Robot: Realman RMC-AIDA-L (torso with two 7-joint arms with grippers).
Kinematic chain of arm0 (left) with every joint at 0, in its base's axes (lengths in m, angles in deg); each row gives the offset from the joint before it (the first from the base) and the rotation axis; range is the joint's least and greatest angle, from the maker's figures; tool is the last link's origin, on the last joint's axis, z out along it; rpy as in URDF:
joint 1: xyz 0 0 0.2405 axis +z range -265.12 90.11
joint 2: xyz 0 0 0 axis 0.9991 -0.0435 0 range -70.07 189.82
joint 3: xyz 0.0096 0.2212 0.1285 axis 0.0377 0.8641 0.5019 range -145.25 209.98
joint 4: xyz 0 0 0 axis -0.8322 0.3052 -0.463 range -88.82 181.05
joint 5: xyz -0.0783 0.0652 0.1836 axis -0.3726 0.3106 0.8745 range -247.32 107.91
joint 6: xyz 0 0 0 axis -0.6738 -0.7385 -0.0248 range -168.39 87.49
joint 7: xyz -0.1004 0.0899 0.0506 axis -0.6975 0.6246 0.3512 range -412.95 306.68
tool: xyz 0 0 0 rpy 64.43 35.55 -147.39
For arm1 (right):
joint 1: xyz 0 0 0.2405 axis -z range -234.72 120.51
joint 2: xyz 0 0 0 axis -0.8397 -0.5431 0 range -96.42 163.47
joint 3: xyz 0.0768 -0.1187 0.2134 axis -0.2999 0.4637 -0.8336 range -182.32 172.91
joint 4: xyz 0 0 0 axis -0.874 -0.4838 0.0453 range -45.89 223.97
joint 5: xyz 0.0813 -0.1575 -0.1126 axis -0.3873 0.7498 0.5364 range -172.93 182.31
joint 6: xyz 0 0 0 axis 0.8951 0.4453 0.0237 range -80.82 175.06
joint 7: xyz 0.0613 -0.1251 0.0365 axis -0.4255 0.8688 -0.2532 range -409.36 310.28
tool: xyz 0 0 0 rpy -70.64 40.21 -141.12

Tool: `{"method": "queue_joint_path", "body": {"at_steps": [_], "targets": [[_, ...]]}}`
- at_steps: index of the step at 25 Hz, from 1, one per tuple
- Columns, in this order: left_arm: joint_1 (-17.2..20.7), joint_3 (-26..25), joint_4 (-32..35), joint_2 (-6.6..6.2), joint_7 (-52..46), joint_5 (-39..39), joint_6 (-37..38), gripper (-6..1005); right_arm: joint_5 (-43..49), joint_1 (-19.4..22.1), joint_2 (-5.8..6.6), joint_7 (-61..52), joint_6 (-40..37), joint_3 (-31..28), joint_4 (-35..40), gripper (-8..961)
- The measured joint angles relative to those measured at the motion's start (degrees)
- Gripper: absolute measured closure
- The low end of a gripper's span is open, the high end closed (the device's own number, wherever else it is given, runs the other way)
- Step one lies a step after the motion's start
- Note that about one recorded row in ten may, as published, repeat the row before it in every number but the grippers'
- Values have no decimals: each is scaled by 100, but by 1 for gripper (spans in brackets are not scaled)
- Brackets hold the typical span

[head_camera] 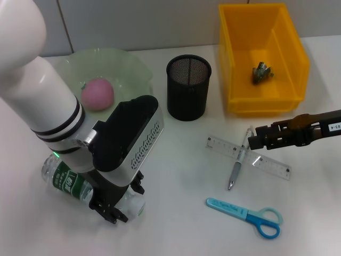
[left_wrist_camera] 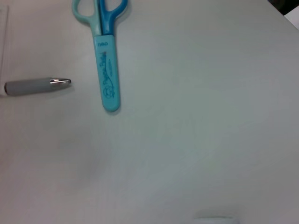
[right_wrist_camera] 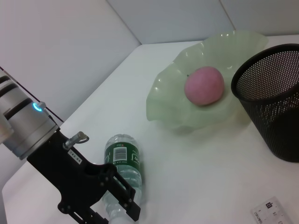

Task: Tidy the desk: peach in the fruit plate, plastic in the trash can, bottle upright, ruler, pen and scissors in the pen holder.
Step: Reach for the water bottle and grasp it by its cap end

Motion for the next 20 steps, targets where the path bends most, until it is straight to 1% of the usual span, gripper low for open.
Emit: {"method": "queue_joint_path", "body": {"at_steps": [17, 20], "targets": [[22, 75, -33, 5, -5, -5, -150, 463, 0, 14, 3, 3, 0, 0, 0, 230], [33, 79, -35, 5, -5, -5, -153, 515, 0, 20, 3, 4, 0, 0, 0, 230]]}}
